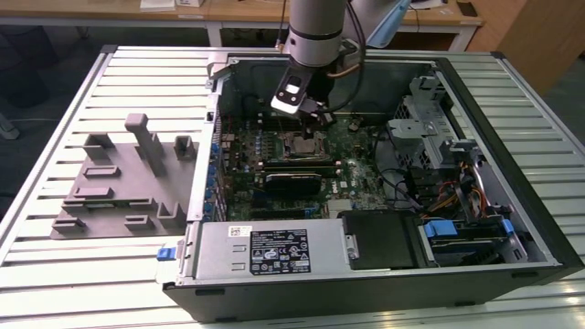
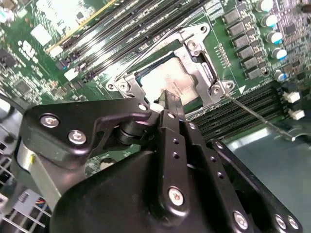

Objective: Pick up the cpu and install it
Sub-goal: 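Close the cpu cover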

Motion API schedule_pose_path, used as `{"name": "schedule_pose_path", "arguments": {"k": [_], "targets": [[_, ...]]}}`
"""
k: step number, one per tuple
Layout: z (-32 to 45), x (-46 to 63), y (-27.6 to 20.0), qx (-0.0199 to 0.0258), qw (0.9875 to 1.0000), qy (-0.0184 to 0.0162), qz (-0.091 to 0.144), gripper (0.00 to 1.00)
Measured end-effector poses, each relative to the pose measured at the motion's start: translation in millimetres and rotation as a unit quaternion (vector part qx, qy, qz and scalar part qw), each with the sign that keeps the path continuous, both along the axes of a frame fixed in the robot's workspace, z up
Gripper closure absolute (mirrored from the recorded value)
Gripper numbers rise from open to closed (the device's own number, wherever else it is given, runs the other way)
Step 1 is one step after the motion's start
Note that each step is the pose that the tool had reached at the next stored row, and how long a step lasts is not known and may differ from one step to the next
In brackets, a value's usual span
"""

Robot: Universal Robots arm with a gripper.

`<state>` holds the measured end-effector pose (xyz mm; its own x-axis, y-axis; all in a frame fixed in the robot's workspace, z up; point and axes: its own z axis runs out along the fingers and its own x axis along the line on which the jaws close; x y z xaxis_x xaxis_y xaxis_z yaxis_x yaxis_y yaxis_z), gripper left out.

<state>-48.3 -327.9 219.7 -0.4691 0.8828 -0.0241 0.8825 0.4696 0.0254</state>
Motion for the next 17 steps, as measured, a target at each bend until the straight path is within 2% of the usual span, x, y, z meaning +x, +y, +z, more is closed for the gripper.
{"name": "schedule_pose_path", "arguments": {"k": [5,9,13,17], "targets": [[0.0,0.0,0.0,0.0000,0.9994,0.0000,0.036,0.89],[0.0,0.0,0.0,0.0000,0.9979,0.0000,0.065,0.89],[0.0,0.0,0.0,0.0000,0.9956,0.0000,0.094,0.89],[0.0,0.0,0.0,0.0000,0.9924,0.0000,0.123,0.89]]}}
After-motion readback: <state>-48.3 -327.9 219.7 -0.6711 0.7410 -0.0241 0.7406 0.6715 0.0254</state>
